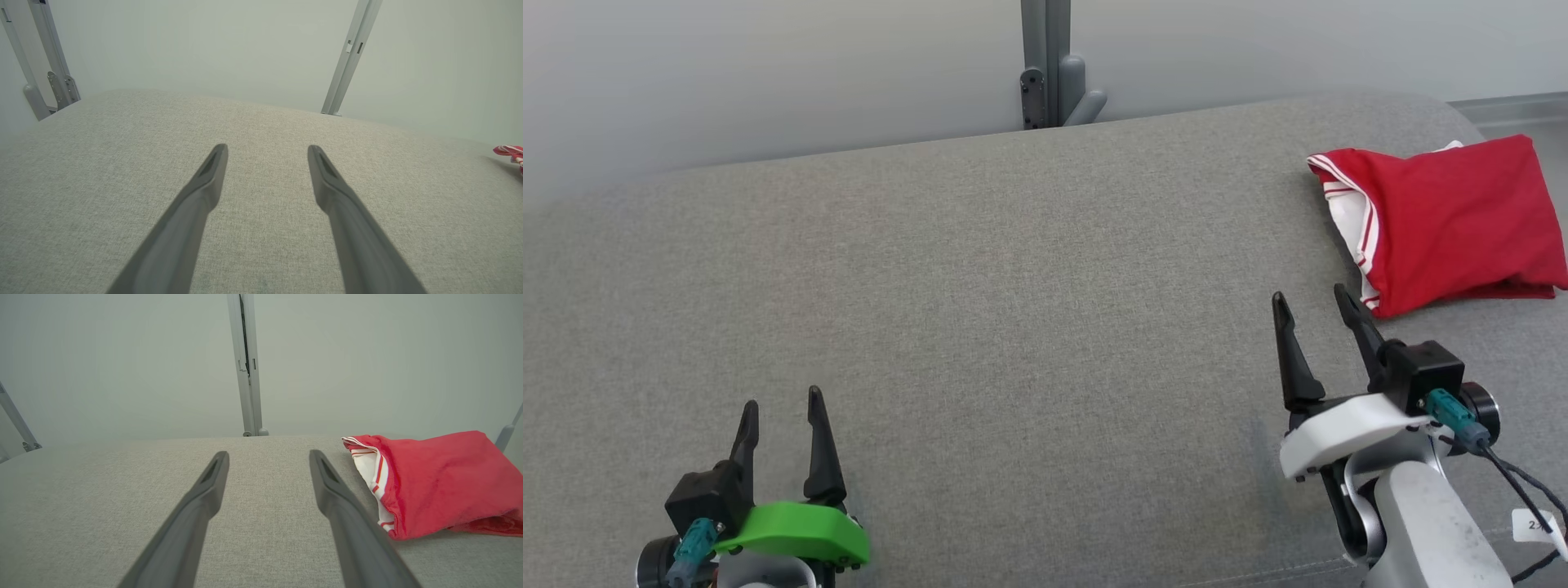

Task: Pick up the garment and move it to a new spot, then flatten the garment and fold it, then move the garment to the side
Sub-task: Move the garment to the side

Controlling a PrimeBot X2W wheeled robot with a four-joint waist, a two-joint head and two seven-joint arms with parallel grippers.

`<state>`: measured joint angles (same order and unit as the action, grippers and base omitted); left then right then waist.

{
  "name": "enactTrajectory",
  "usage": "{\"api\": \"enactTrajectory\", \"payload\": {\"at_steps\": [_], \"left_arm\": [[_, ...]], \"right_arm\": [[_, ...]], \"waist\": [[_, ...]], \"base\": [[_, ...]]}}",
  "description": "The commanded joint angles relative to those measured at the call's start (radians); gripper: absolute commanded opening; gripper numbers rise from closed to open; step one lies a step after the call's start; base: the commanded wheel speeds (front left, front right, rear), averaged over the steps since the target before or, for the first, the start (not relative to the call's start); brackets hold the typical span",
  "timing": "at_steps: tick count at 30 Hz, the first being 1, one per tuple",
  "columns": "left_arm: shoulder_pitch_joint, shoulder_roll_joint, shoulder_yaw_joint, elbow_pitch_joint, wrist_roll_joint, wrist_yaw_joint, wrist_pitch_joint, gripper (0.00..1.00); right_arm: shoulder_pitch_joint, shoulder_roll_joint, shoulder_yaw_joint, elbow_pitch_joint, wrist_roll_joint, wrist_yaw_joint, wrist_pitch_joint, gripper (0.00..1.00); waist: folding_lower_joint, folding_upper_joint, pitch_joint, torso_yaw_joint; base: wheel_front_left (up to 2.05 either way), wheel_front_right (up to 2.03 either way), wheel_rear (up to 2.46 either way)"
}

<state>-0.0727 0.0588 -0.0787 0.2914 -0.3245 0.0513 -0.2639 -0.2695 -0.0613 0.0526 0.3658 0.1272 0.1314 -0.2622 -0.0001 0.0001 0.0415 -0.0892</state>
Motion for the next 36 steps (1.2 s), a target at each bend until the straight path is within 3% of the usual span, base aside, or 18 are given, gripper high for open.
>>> {"api": "enactTrajectory", "payload": {"at_steps": [1, 13, 36], "left_arm": [[0.015, 0.001, -0.002, 0.003, -0.007, 0.0, 0.0, 1.0], [0.052, -0.003, -0.029, -0.007, 0.056, 0.021, 0.0, 1.0], [0.076, -0.006, -0.036, -0.018, 0.066, -0.003, 0.0, 1.0]], "right_arm": [[0.021, 0.001, 0.002, -0.015, 0.002, -0.002, 0.002, 1.0], [0.181, 0.01, 0.047, -0.138, 0.058, -0.002, 0.021, 1.0], [0.201, 0.01, 0.066, -0.133, 0.082, -0.001, 0.023, 1.0]], "waist": [[0.0001, -0.0001, -0.018, 0.016], [0.0001, -0.0001, -0.062, 0.063], [0.0001, -0.0001, -0.068, 0.079]], "base": [[0.0, 0.0, 0.0], [0.0, 0.0, 0.0], [0.0, 0.0, 0.0]]}}
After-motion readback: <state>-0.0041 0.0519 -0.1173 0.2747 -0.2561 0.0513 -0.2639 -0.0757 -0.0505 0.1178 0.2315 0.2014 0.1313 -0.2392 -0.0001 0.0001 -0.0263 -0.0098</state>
